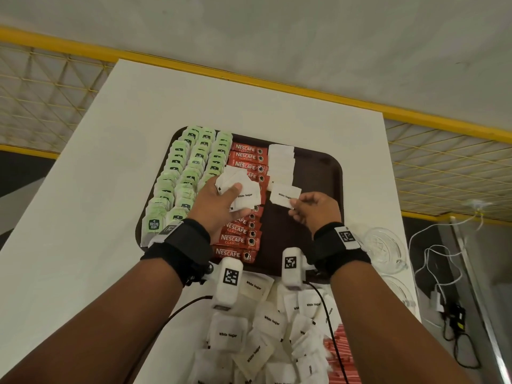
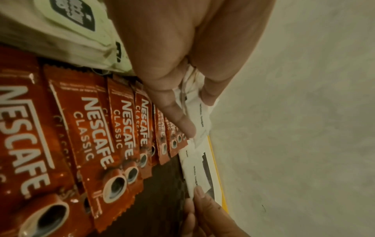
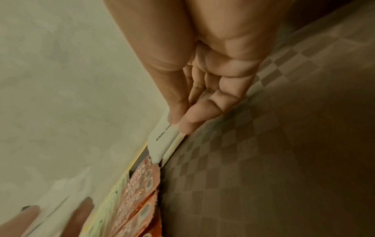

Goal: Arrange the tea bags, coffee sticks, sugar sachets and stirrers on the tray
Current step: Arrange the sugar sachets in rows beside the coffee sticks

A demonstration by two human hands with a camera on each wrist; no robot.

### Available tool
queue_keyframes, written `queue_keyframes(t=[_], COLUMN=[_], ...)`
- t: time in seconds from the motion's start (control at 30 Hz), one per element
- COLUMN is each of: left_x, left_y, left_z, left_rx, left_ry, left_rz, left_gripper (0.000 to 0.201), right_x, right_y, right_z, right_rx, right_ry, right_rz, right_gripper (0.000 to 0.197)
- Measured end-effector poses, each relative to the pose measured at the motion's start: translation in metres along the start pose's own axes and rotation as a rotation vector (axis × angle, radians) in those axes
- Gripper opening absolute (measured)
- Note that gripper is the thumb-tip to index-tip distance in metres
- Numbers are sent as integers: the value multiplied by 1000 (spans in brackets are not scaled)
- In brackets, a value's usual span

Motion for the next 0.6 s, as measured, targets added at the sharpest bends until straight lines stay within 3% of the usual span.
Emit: queue_keyframes(t=[0.2,0.37,0.47,0.53,0.6], left_x=[-1,-1,1,1,1], left_y=[2,3,2,3,4], left_z=[7,8,6,3,-1], left_rx=[12,32,38,30,26], left_ry=[-8,14,28,40,49], left_rz=[-3,8,26,43,52], left_gripper=[30,34,35,33,32], right_x=[7,17,30,48,62], right_y=[-13,-21,-19,-7,11], right_z=[-10,-13,-10,-17,-32], right_rx=[-79,-124,-195,-150,32], right_ry=[129,355,407,410,411], right_rz=[25,89,213,350,419], right_gripper=[15,21,24,24,27])
Point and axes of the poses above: each hand's wrist, its own y-axis away from the middle knuckle, its own z-axis out of the back of the hand, x = y × z, the point moved 6 cm from there along -y, towards the middle knuckle, and after that the axes turned 7 degrees about -x, right-handed, at the moved point
